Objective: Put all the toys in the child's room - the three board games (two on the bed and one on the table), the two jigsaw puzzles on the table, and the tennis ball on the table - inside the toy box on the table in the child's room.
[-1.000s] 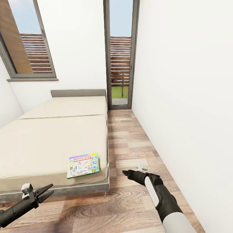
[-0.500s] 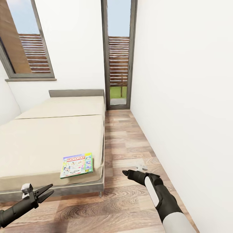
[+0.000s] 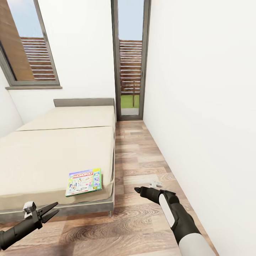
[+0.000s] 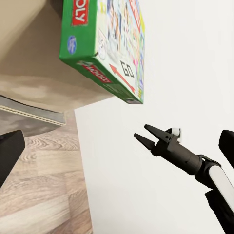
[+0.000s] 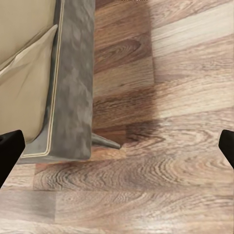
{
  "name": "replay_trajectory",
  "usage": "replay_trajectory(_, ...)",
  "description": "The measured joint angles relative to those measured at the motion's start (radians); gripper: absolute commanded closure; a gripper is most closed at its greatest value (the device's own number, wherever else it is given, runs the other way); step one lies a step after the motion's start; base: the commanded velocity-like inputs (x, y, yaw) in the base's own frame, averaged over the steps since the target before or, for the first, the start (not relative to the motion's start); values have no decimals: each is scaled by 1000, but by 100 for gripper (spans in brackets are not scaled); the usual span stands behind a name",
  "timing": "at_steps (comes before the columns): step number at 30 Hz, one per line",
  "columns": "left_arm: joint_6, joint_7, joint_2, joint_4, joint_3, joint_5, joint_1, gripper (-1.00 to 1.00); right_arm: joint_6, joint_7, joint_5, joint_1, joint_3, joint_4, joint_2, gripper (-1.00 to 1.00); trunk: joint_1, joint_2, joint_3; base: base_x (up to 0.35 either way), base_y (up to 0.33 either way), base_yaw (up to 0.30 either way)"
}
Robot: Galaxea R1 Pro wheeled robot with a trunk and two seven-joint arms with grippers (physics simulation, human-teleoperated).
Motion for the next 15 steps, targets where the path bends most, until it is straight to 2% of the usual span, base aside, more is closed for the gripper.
replay_trajectory(6,0,1,0,0,0,0,0,-100,0,0,0,0,0,0,-1,-100,0,0,0,155,24,0)
replay_trajectory(15,0,0,0,0,0,0,0,-100,0,0,0,0,0,0,0,-100,0,0,0,34,5,0)
